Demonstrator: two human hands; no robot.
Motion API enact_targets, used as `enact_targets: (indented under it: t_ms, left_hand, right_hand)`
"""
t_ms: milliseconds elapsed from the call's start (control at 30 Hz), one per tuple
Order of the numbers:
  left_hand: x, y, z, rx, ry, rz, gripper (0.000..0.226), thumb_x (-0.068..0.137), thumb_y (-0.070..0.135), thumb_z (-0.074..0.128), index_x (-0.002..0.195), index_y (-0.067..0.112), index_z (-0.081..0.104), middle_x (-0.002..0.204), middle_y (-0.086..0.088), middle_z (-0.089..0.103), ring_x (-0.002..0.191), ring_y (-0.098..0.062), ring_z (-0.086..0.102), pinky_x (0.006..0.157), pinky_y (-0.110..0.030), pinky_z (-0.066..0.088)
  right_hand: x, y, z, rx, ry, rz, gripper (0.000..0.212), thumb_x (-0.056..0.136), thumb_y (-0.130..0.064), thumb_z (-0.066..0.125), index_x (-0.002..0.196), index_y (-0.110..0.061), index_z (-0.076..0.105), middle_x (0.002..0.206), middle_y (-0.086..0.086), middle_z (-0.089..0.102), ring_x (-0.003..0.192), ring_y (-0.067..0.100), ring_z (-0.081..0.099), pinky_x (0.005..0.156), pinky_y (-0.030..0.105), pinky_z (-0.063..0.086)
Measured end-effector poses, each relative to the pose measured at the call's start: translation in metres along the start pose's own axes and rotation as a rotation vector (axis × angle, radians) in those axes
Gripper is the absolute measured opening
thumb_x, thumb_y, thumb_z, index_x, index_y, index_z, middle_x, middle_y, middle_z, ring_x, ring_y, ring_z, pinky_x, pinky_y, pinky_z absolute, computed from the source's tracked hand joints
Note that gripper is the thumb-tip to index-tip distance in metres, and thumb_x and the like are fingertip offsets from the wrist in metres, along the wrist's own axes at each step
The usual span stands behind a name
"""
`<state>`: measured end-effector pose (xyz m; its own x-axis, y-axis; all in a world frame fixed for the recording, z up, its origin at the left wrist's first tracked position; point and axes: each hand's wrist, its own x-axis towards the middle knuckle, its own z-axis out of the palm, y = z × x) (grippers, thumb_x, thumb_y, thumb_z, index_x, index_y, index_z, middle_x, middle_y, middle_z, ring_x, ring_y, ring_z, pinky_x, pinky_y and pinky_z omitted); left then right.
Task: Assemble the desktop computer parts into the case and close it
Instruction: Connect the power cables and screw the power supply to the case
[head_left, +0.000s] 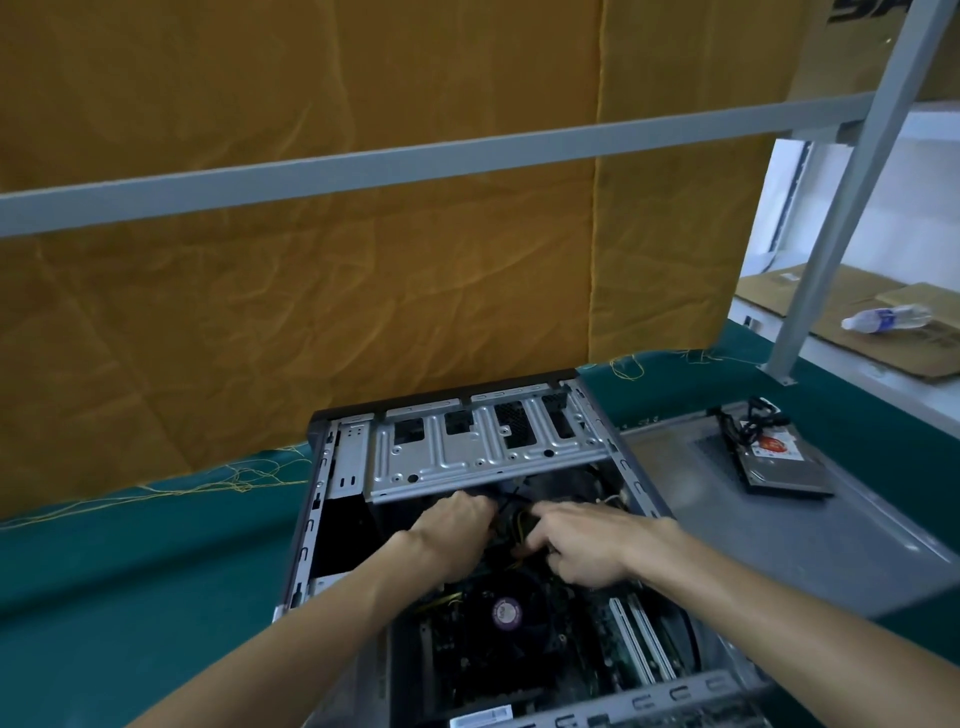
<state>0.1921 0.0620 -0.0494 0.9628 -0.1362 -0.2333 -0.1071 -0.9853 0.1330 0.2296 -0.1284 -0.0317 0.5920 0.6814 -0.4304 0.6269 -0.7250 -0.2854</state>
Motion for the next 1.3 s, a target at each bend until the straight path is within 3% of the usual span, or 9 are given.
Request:
enact_targets:
  t_ms: [100,233,333,433,600,800,933,1300]
  left_hand:
    - [0.006,0.001,0.003,0.011,-0.029,-0.052,0.021,0.101,0.019,0.049,0.118,0.010,0.058,0.119,-0.014,0.065,0.109,-0.035,0.064,0.084,-0.043,0.052]
    - [0.011,-0.001,0.004,-0.011,-0.065,-0.110,0.024,0.104,0.029,0.047,0.114,0.011,0.058,0.120,-0.013,0.065,0.110,-0.034,0.064,0.082,-0.040,0.048]
    - [0.015,0.002,0.002,0.021,-0.101,-0.131,0.024,0.105,0.021,0.049,0.126,0.012,0.055,0.128,-0.012,0.062,0.115,-0.033,0.062,0.089,-0.041,0.050]
    - [0.018,0.005,0.002,0.061,-0.112,-0.132,0.038,0.104,0.012,0.051,0.141,0.012,0.046,0.138,-0.013,0.058,0.124,-0.032,0.059,0.097,-0.041,0.050]
    - [0.023,0.010,0.006,0.181,-0.060,-0.126,0.052,0.104,0.010,0.049,0.153,0.011,0.033,0.150,-0.014,0.048,0.135,-0.032,0.050,0.107,-0.039,0.043]
    - [0.024,0.007,0.004,0.242,-0.015,-0.034,0.039,0.105,0.015,0.044,0.142,0.002,0.047,0.138,-0.022,0.056,0.125,-0.040,0.055,0.104,-0.047,0.043]
    - [0.025,0.010,0.003,0.327,-0.062,-0.086,0.045,0.102,0.017,0.050,0.145,0.008,0.042,0.145,-0.016,0.050,0.132,-0.034,0.051,0.107,-0.042,0.045]
    - [0.020,0.019,0.002,0.440,-0.039,-0.097,0.049,0.101,0.015,0.053,0.148,0.009,0.038,0.152,-0.016,0.042,0.140,-0.036,0.043,0.112,-0.047,0.039]
  right_hand:
    - [0.001,0.001,0.002,0.004,0.017,-0.015,0.043,0.099,-0.013,0.050,0.137,-0.029,0.061,0.158,0.011,0.036,0.143,0.035,0.040,0.114,0.045,0.038]
    - [0.003,0.003,0.003,0.014,0.045,-0.036,0.044,0.100,-0.018,0.051,0.142,-0.030,0.059,0.151,0.007,0.042,0.140,0.032,0.043,0.113,0.043,0.039]
    - [0.004,0.005,0.003,0.027,0.051,-0.046,0.043,0.101,-0.021,0.053,0.143,-0.031,0.059,0.150,0.007,0.043,0.140,0.031,0.042,0.113,0.042,0.038]
    - [0.005,0.006,0.003,0.042,0.051,-0.050,0.044,0.101,-0.023,0.054,0.143,-0.032,0.058,0.151,0.007,0.043,0.140,0.030,0.042,0.114,0.041,0.037]
    - [0.005,0.005,0.003,0.035,0.052,-0.048,0.045,0.101,-0.023,0.054,0.145,-0.031,0.056,0.159,0.009,0.037,0.144,0.032,0.039,0.117,0.042,0.036]
    - [0.005,0.006,0.002,0.046,0.055,-0.054,0.044,0.101,-0.023,0.054,0.145,-0.030,0.057,0.155,0.007,0.040,0.140,0.031,0.043,0.113,0.041,0.038]
    - [0.006,0.007,0.003,0.047,0.057,-0.062,0.044,0.101,-0.024,0.054,0.145,-0.030,0.057,0.150,0.005,0.044,0.137,0.030,0.045,0.110,0.040,0.039]
    - [0.009,0.010,0.006,0.056,0.059,-0.054,0.043,0.102,-0.028,0.056,0.144,-0.033,0.056,0.151,0.005,0.042,0.141,0.029,0.040,0.115,0.042,0.036]
